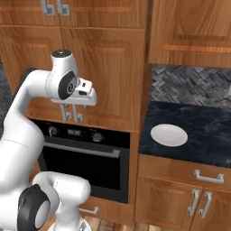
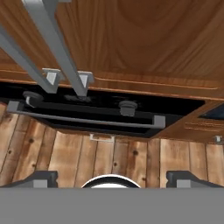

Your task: Take the baked cake out of the oven and place it on the plate for cooling. Then close the oven door.

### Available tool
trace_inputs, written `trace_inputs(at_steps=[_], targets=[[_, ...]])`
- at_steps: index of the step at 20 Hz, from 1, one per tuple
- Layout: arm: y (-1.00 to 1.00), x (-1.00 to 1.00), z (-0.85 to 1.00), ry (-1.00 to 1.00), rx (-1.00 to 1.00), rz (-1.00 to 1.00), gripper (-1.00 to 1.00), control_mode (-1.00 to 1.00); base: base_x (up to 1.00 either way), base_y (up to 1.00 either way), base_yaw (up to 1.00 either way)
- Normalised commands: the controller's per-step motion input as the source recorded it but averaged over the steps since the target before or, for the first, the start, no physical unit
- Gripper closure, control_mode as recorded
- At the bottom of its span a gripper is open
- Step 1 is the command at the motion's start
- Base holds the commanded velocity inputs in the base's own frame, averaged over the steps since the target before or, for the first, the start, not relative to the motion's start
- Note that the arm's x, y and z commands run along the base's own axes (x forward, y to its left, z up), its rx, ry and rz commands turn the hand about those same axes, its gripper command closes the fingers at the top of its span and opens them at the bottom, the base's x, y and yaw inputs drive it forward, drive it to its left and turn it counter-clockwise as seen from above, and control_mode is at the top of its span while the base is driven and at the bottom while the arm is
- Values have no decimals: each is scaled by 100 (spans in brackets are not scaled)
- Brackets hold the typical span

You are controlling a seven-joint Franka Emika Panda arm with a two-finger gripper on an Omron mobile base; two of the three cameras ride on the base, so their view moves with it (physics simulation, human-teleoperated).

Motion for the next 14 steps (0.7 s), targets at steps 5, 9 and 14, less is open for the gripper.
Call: trace_inputs(at_steps=[5,9,14], targets=[[0,0,0,0,0,0,-100,100,7,-48,39],[0,0,0,0,0,0,-100,100,4,-60,49],[0,0,0,0,0,0,-100,100,0,-73,51]])
